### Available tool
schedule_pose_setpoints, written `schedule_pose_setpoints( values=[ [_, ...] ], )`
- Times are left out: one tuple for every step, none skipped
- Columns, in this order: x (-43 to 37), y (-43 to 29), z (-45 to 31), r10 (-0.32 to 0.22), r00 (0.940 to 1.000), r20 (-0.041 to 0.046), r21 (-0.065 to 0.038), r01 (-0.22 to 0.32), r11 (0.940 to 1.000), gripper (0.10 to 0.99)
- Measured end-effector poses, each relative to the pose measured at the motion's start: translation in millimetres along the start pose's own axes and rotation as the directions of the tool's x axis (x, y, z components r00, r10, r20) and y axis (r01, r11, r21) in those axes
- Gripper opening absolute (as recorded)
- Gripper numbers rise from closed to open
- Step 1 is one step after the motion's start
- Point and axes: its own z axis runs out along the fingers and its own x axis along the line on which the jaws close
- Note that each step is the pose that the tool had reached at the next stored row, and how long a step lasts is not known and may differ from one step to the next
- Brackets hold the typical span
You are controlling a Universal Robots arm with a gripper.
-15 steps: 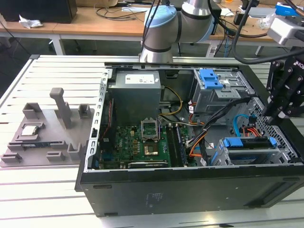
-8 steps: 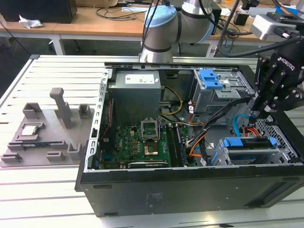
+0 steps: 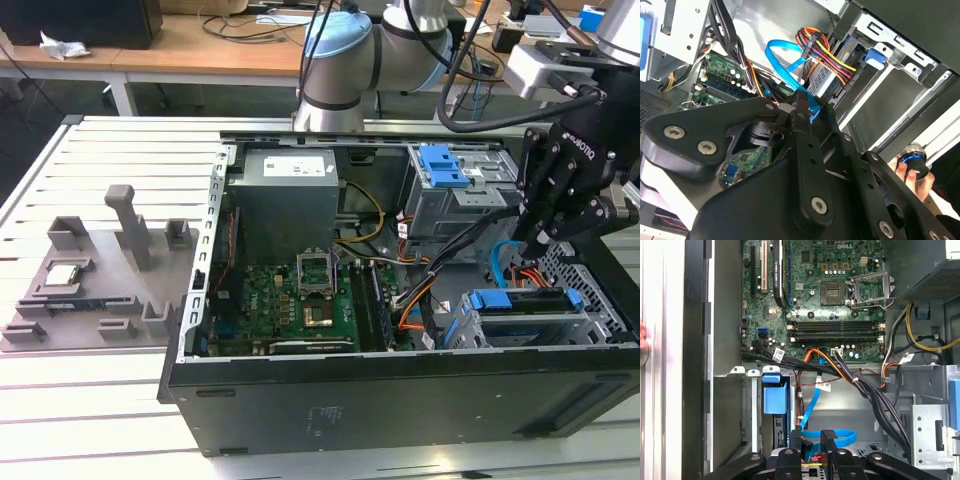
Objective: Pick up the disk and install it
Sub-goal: 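Insert the second disk wire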
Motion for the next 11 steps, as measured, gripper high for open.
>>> schedule_pose_setpoints(
  values=[
    [0.0, 0.0, 0.0, 0.000, 1.0000, 0.0000, 0.000, 0.000, 1.0000, 0.302],
    [0.0, 0.1, 0.0, 0.000, 1.0000, 0.0000, 0.000, 0.000, 1.0000, 0.302],
    [0.0, 0.1, 0.0, 0.000, 1.0000, 0.0000, 0.000, 0.000, 1.0000, 0.302],
    [0.0, 0.1, 0.0, 0.000, 1.0000, 0.0000, 0.000, 0.000, 1.0000, 0.302],
    [0.0, 0.2, 0.0, 0.000, 1.0000, 0.0000, 0.000, 0.000, 1.0000, 0.286],
    [0.1, 0.2, 0.1, 0.000, 1.0000, 0.0001, 0.000, 0.000, 1.0000, 0.220],
    [0.1, 0.2, 0.1, 0.000, 1.0000, 0.0001, 0.000, 0.000, 1.0000, 0.220],
    [0.1, 0.2, 0.1, 0.000, 1.0000, 0.0001, 0.000, 0.000, 1.0000, 0.161],
    [0.1, 0.2, 0.0, 0.000, 1.0000, 0.0001, 0.000, 0.000, 1.0000, 0.161],
    [0.1, 0.2, 0.0, 0.000, 1.0000, 0.0000, 0.000, 0.000, 1.0000, 0.161],
    [0.1, 0.3, 0.1, 0.000, 1.0000, 0.0000, 0.000, 0.000, 1.0000, 0.161]
  ],
)
